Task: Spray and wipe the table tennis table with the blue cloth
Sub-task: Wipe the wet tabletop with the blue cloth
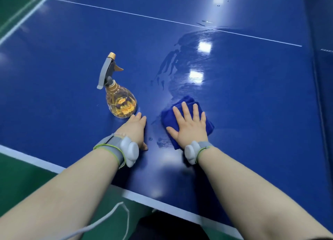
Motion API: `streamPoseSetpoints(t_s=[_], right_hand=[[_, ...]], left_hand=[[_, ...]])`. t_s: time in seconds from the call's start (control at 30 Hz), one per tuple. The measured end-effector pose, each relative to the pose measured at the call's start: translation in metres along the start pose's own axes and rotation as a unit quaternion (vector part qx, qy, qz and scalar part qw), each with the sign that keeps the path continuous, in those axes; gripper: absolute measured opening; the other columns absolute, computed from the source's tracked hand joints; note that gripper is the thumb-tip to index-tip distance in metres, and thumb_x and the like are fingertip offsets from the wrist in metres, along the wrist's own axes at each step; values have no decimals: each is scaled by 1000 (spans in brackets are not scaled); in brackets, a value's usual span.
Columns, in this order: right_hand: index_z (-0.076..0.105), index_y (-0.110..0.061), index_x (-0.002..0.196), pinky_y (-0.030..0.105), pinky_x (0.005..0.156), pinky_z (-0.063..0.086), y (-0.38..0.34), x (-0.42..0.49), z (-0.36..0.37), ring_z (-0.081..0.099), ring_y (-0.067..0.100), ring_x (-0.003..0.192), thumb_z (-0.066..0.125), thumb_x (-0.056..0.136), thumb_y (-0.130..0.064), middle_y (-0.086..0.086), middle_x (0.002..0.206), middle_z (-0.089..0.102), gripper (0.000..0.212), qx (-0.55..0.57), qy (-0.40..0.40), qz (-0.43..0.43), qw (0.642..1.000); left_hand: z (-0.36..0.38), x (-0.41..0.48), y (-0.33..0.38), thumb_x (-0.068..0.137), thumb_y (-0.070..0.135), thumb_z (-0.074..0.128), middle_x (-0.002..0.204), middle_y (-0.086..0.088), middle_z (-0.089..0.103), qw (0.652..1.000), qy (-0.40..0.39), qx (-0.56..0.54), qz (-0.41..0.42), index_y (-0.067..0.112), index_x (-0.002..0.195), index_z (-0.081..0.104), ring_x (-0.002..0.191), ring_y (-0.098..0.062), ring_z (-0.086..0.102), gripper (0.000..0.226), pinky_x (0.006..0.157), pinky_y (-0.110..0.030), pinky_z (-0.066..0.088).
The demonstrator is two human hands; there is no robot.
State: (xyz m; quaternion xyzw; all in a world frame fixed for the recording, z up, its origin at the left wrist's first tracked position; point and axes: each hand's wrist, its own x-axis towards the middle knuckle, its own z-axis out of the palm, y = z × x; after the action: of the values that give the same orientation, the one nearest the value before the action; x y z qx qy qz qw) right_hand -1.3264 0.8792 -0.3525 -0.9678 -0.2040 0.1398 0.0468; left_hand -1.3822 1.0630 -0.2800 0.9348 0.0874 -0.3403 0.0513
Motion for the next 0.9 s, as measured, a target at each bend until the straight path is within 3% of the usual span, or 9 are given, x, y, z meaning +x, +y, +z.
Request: streamPoseSetpoints(t_s=[0.2, 0.4, 0.53, 0.67, 0.73, 0.8, 0.9], right_hand=[[5, -34, 156, 59, 118, 2, 91, -11, -9, -6, 37, 149, 29, 92, -70, -1, 165, -5, 77, 6, 24, 184, 983], [1, -25, 157, 64, 115, 2, 59, -18, -6, -9, 44, 147, 30, 94, -66, 9, 164, -9, 81, 42, 30, 260, 964], [1, -26, 157, 65, 113, 0, -10, -32, 13, -7, 46, 147, 30, 93, -67, 10, 164, -8, 82, 15, 28, 145, 989], [36, -28, 150, 67, 111, 14, -84, -47, 30, 19, 47, 144, 35, 82, -65, 9, 160, 26, 78, 1, 16, 0, 1000], [29, -31, 153, 66, 113, 4, -98, -47, 34, 10, 45, 147, 35, 86, -64, 5, 163, 17, 75, -10, -2, -25, 1000], [22, -33, 154, 64, 113, -5, -93, -47, 31, 0, 42, 149, 23, 83, -67, 2, 164, 8, 79, 2, 1, -32, 1000], [20, -36, 154, 62, 114, -5, -83, -51, 26, -2, 40, 149, 13, 75, -70, -1, 165, 6, 86, 17, 9, 9, 1000]], left_hand=[[17, 5, -13, 68, 20, 85, 159, 2, -16, 999, -30, -39, -12, 17, 153, -3, 148, -20, -5, 122, 115, -44, 27], [16, 9, -14, 66, 18, 85, 159, 1, -16, 998, -29, -51, -1, 17, 153, -2, 148, -21, -4, 123, 112, -44, 31], [17, 11, -18, 67, 21, 85, 159, 0, -17, 999, -25, -39, 17, 15, 153, -3, 148, -20, -8, 123, 114, -44, 30], [22, 12, -25, 68, 24, 83, 159, -4, -15, 998, -7, -25, 51, 12, 152, -2, 147, -22, -9, 120, 117, -38, 23], [22, 12, -30, 71, 25, 80, 159, -4, -13, 997, 0, -17, 70, 12, 152, -2, 148, -23, -8, 116, 116, -37, 22], [22, 12, -30, 70, 29, 81, 159, -4, -13, 997, 4, -19, 79, 12, 152, -1, 148, -22, -8, 117, 115, -37, 22], [21, 10, -33, 66, 34, 84, 159, -4, -14, 996, 8, -23, 87, 13, 152, 0, 147, -20, -10, 122, 115, -40, 27]])
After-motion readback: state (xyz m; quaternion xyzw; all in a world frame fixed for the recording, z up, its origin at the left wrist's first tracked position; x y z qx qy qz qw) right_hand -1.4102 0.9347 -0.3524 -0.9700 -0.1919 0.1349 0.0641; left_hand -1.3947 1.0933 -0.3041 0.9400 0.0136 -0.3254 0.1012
